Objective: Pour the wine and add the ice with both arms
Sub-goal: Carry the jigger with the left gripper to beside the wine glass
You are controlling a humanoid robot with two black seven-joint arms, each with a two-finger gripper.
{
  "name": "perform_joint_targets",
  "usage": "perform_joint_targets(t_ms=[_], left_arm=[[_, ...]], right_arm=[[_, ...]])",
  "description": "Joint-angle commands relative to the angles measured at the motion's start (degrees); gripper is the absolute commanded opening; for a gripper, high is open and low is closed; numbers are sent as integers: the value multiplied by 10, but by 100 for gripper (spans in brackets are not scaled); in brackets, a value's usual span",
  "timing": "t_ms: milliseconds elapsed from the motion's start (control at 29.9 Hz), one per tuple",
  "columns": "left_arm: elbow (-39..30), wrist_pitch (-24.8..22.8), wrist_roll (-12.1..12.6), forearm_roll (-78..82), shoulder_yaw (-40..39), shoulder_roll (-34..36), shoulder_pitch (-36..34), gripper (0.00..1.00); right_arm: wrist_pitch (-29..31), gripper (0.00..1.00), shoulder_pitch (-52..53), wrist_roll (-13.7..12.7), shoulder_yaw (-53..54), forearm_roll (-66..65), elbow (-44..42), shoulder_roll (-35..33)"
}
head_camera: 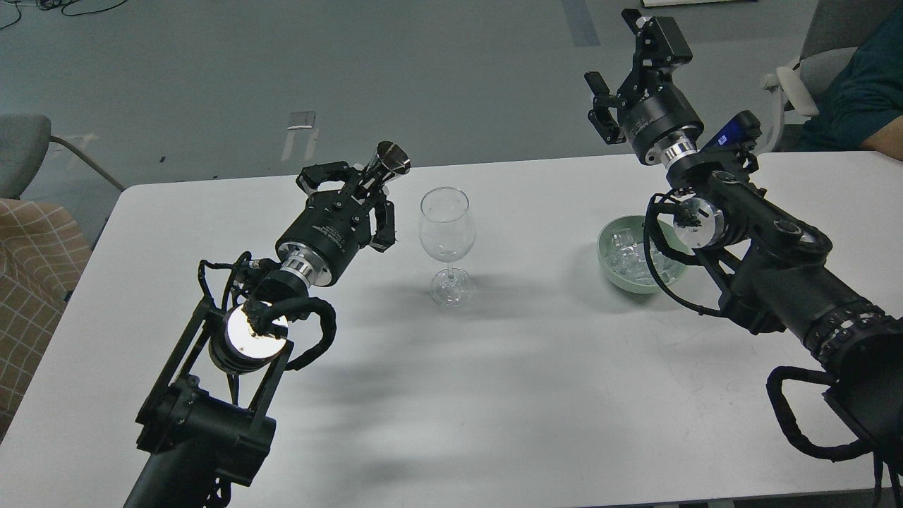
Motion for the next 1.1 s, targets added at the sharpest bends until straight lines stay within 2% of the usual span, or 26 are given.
perform_joint_targets(t_ms=[0, 134, 1069], left_arm=[[-8, -2, 1, 2, 4, 0, 0, 8], [-11, -5, 0, 21, 32, 6, -1, 8], [-11, -15, -5, 146, 34, 4, -4, 8]], right_arm=[[0, 100, 0, 0, 0, 0, 0, 0], [0, 100, 0, 1, 0, 0, 0, 0], [0, 100, -1, 2, 0, 1, 0, 0]])
